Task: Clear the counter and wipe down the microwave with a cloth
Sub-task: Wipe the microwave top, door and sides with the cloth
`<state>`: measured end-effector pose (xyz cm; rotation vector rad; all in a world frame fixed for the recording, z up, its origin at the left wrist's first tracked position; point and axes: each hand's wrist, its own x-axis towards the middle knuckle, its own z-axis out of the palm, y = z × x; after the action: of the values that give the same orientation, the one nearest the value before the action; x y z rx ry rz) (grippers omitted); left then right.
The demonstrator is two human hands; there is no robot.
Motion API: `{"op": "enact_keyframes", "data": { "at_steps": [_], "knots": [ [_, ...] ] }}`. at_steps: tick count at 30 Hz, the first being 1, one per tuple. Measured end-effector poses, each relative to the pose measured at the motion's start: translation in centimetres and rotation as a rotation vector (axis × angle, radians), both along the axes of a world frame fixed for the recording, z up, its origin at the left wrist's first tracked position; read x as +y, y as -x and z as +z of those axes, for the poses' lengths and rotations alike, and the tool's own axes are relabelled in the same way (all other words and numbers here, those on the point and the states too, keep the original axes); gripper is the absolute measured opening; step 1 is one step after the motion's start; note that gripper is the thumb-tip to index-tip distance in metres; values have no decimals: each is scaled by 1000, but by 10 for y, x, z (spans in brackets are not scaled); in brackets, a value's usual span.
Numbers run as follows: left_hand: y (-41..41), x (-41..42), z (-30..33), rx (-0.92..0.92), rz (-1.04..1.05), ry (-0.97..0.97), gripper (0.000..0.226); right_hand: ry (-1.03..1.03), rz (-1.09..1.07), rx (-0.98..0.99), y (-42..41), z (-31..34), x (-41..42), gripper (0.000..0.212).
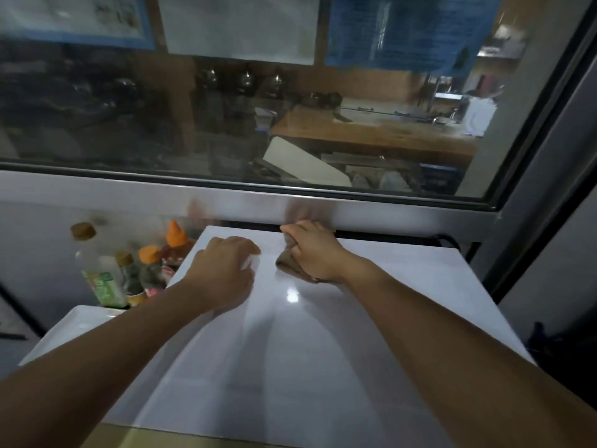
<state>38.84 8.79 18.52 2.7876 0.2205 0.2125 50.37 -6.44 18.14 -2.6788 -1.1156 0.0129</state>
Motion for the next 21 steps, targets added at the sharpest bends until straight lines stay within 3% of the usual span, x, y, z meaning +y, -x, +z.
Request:
{"op": "enact_keyframes", "data": {
  "at_steps": [4, 9, 14, 21],
  "knots": [
    [18, 32, 0, 2, 64, -61, 34, -42, 58, -22, 3, 8, -40, 46],
    [29, 44, -7, -32, 70, -25, 34, -57, -171, 16, 5, 13, -85, 35],
    [29, 50, -10, -55, 32, 4, 36, -114, -132, 12, 16, 7, -5, 44],
    [50, 72, -7, -16, 35, 72, 40, -57, -24, -47, 34, 1, 83, 25]
  ]
}}
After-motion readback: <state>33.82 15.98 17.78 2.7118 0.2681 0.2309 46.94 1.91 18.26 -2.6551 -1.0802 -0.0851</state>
